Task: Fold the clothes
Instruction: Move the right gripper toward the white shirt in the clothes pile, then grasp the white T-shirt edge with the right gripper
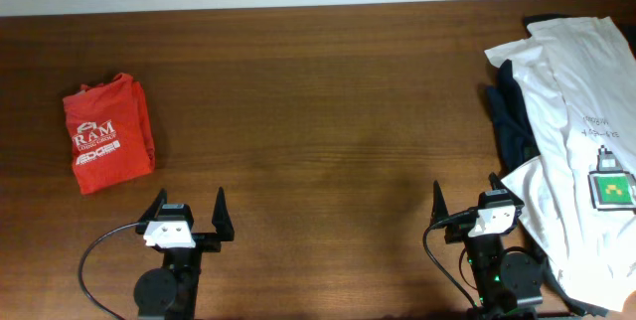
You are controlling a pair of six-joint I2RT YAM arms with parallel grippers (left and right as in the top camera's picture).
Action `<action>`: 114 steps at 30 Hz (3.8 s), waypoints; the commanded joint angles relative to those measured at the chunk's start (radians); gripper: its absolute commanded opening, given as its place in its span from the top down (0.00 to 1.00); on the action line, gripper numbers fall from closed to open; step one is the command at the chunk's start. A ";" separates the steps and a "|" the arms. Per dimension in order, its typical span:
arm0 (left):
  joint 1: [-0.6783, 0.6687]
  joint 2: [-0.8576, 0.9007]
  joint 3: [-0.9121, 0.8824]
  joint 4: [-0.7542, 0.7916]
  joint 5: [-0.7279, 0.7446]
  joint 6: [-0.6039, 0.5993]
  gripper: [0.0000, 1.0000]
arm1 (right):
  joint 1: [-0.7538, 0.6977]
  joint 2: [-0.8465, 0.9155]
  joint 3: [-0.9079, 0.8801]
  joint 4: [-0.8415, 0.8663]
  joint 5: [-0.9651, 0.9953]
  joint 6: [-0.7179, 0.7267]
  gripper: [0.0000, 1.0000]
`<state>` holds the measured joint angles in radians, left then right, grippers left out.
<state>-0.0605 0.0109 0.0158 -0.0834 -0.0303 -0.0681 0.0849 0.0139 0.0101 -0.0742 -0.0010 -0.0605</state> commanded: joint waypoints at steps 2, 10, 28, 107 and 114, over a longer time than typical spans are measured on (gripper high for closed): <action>0.004 -0.006 -0.007 0.000 0.011 0.019 0.01 | 0.000 -0.010 -0.005 -0.005 -0.005 -0.003 0.01; 0.004 -0.006 -0.006 0.000 0.011 0.019 0.01 | 0.000 -0.010 -0.005 -0.005 -0.005 -0.003 0.01; 0.004 -0.006 -0.007 0.000 0.007 0.020 0.01 | 0.000 -0.010 -0.005 -0.005 -0.016 -0.002 0.01; 0.004 0.832 0.761 -0.453 0.034 0.008 0.01 | -0.373 1.653 1.124 -0.873 0.121 0.361 0.96; 0.004 0.832 0.761 -0.450 0.034 0.008 0.01 | -0.373 1.504 1.388 -0.988 -0.242 0.156 0.96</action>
<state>-0.0605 0.8425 0.7521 -0.5362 -0.0074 -0.0685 -0.2867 1.6405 1.2274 -1.0290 -0.0971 0.1680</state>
